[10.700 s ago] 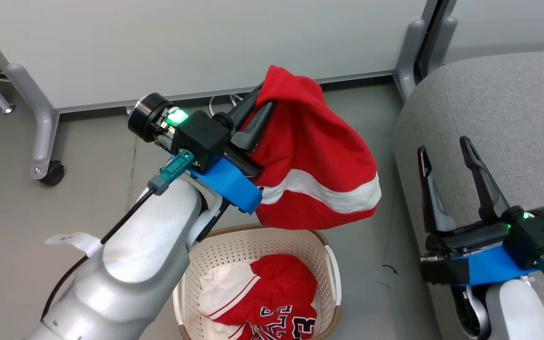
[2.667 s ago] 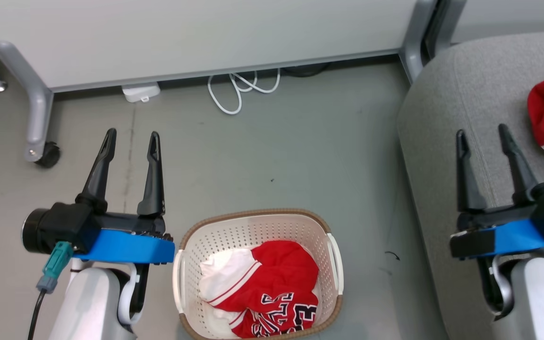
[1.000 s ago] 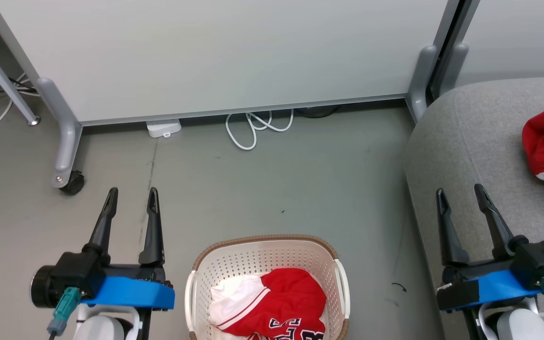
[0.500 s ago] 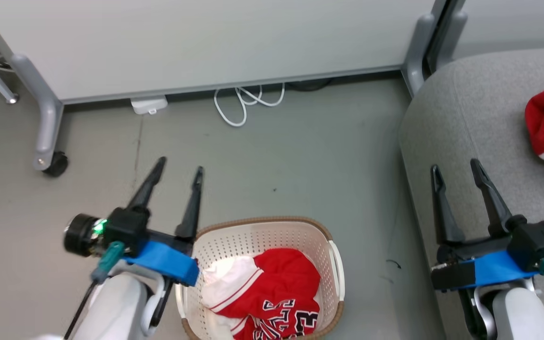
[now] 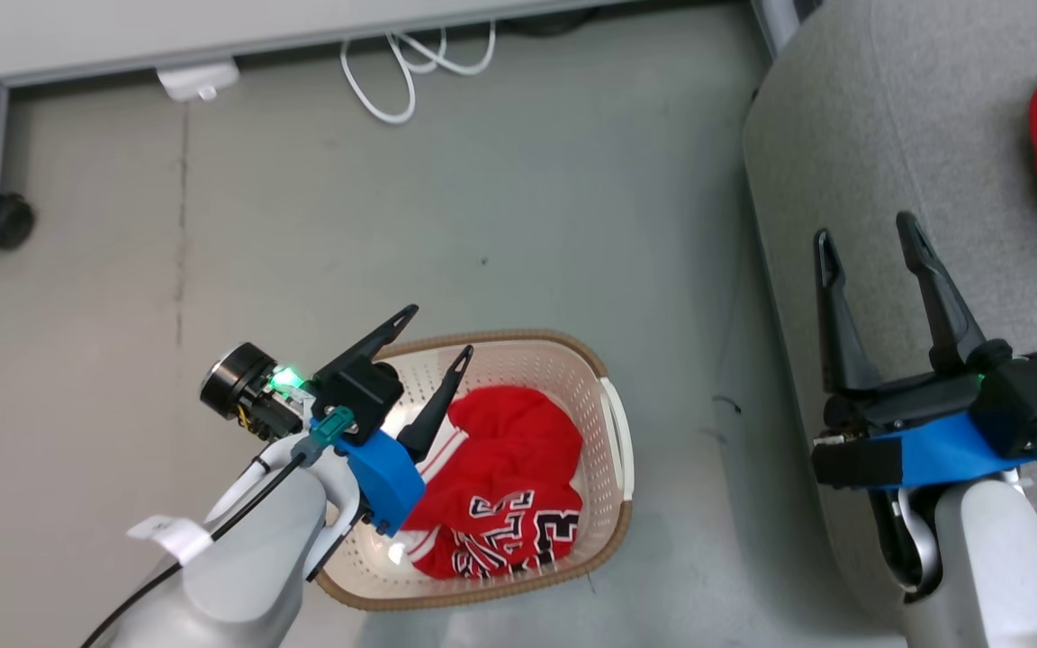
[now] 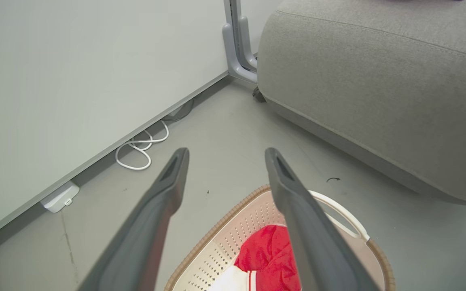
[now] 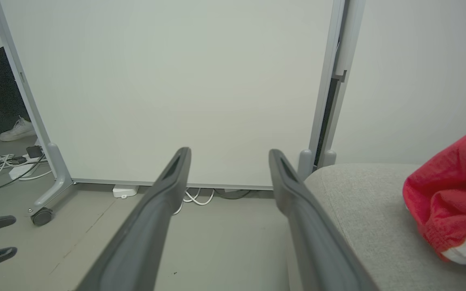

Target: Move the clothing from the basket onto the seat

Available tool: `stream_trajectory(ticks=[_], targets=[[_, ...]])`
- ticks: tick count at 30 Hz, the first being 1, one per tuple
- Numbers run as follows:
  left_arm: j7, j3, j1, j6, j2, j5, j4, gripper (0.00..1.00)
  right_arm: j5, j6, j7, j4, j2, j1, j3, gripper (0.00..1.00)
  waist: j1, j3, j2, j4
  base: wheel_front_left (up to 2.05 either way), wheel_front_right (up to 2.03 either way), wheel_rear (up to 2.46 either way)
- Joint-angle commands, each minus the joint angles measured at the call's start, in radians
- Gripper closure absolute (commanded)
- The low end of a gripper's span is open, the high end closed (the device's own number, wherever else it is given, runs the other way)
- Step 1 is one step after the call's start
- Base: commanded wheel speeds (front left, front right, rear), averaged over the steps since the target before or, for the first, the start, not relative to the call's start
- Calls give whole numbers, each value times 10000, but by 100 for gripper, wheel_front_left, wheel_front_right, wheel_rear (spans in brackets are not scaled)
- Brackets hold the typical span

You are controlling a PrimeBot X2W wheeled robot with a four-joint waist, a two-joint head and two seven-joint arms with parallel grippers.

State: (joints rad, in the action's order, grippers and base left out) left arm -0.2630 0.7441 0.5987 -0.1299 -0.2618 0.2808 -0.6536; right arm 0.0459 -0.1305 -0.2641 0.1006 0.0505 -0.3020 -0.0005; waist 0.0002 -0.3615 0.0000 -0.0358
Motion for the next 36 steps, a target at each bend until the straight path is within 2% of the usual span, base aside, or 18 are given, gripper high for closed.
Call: stream_trajectory(ticks=[1, 8, 17, 22, 32, 36], targets=[[-27, 225, 318, -7, -93, 45, -204, 0, -39, -5, -5, -64, -2, -179, 22, 0, -2, -461, 0, -185, 0, 0, 0], [-28, 2377, 1493, -7, -141, 519, -1754, 0, -60, -5, -5, -270, -2, -719, 154, 0, -2, -1531, 0, -398, 0, 0, 0], [44, 4819, 2696, -7, 143, 1140, -3397, 0, -91, -5, -5, -578, -2, -1356, 225, 0, -2, -2811, 0, -632, 0, 0, 0], [572, 5314, 3024, -7, 297, 822, -4073, 0, -45, -5, -5, -745, 0, -1606, 304, 0, -2, -3483, 0, -806, 0, 0, 0], [1482, 5381, 3049, -7, 222, -346, -4702, 0, 175, -5, -7, -1102, -2, -1987, 434, 0, -2, -4660, 0, -1197, 0, 0, 0], [1718, 5382, 3238, -8, 129, -503, -4882, 0, 225, -5, -5, -1258, -2, -2080, 503, 0, -2, -5039, 0, -1299, 0, 0, 0]])
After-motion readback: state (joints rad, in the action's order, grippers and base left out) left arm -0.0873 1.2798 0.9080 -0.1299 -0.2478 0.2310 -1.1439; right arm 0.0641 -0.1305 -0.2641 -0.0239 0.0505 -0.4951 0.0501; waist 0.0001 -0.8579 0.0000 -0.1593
